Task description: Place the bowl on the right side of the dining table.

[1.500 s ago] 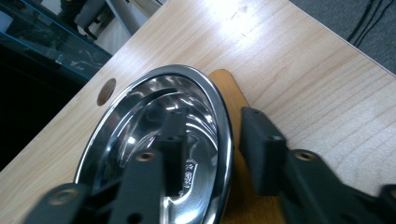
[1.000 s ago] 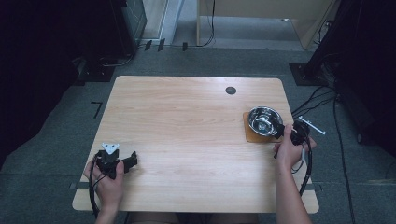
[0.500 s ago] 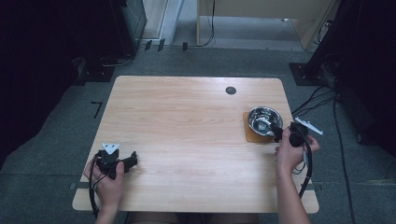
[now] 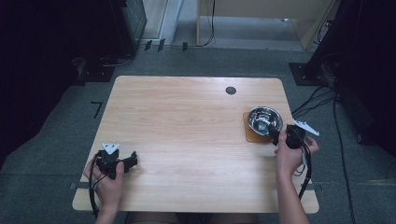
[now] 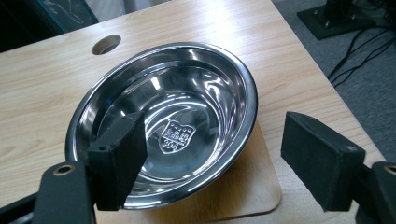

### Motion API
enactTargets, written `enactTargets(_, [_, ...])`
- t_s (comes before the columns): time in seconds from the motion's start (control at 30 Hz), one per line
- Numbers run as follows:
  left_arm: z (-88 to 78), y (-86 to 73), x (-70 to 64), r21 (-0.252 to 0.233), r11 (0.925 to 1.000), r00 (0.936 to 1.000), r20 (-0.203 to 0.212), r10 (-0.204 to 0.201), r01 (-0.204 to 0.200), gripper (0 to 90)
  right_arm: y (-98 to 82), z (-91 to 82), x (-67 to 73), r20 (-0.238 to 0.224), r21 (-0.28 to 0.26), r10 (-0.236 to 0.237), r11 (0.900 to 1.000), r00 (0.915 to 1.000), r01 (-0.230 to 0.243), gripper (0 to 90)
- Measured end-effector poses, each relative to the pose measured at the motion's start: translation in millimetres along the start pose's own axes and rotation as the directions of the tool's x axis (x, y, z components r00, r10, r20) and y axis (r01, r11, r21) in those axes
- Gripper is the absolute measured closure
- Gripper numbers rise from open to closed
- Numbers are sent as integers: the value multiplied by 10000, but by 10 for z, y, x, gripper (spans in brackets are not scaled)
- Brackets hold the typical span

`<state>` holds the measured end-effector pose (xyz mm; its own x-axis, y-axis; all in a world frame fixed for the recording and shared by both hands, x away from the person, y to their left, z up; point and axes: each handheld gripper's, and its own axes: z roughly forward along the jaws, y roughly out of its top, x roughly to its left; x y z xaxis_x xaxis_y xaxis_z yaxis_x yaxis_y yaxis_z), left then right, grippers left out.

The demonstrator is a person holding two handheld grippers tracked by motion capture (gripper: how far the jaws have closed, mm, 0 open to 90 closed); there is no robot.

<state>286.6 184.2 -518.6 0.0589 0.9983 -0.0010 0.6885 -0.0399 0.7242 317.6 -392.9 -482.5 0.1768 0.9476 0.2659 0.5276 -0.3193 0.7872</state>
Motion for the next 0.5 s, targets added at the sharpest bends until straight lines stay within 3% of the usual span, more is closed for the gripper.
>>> enactTargets(0.3, [0, 0, -1, 0, 10000, 10000, 4, -7, 7, 75, -22, -93, 70, -52, -63, -587, 9983, 9983, 587, 204])
enactTargets(0.5, [1, 0, -1, -8, 10000, 10000, 4, -16, 16, 75, -36, -134, 89, -72, -103, -662, 9978, 9978, 662, 204])
